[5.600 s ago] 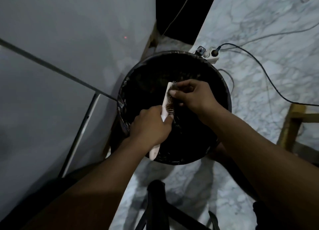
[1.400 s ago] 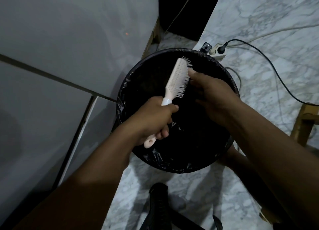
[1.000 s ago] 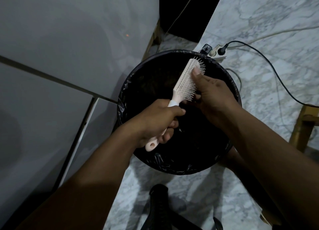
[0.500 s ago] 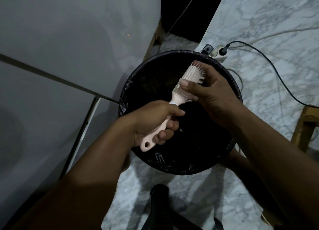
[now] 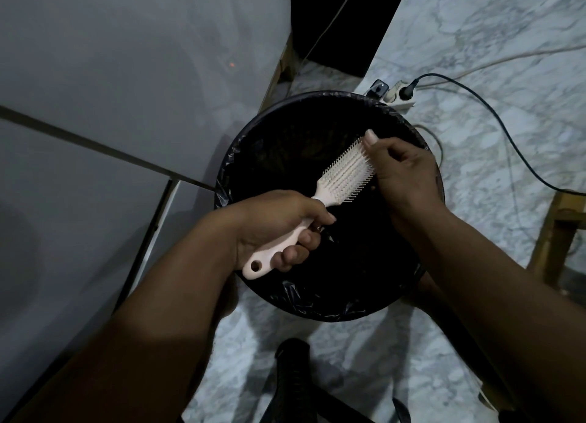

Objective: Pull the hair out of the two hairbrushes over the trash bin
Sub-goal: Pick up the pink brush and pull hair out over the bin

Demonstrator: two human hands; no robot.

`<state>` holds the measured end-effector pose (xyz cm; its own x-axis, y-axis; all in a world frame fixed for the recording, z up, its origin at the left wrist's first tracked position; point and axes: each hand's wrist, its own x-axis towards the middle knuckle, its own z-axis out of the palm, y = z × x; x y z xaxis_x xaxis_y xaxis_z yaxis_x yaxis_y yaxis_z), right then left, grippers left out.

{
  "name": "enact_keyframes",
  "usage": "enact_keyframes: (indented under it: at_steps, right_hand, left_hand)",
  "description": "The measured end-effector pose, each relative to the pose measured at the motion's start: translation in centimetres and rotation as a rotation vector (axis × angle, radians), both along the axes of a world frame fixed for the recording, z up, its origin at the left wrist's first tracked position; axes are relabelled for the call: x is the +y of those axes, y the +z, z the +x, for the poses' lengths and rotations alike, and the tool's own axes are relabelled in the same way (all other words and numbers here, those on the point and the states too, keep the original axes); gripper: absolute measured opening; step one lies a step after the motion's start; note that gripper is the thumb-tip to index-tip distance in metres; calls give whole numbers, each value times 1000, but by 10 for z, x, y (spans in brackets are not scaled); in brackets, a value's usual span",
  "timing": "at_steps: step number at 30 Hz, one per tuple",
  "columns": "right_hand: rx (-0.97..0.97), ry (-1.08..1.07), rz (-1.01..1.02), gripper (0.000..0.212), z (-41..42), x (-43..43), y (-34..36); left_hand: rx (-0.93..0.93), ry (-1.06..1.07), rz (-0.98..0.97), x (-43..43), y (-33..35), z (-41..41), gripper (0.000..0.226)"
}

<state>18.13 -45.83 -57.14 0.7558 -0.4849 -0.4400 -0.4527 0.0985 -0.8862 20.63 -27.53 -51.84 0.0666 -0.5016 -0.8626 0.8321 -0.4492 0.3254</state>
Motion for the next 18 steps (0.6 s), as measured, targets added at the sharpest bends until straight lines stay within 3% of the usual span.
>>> enact_keyframes:
  at_steps: [2,5,6,11,13,16,18]
  right_hand:
    - [66,-16,157,28,0,1,-4]
    - [283,-140,549,30,6,1,-6]
    - [346,-177,578,34,8,-1,-7]
    - [396,-233,199,40,7,-6,-4]
    - [374,-130,100,35,8,-2,-1]
    - [300,134,323,13,11,6,4]
    - [240,239,404,33,9,9,4]
  left_hand:
    - [-43,-46,66,1,1,1,15]
    - [-99,-108,129,3,1,1,13]
    - [-116,-126,146,4,1,1,14]
    - [-212,-178,249,8,-3,0,18]
    - [-235,-181,262,8,-4,0,15]
    - [-232,-152,247,7,-5,1,16]
    - [-178,-127,214,8,-3,4,16]
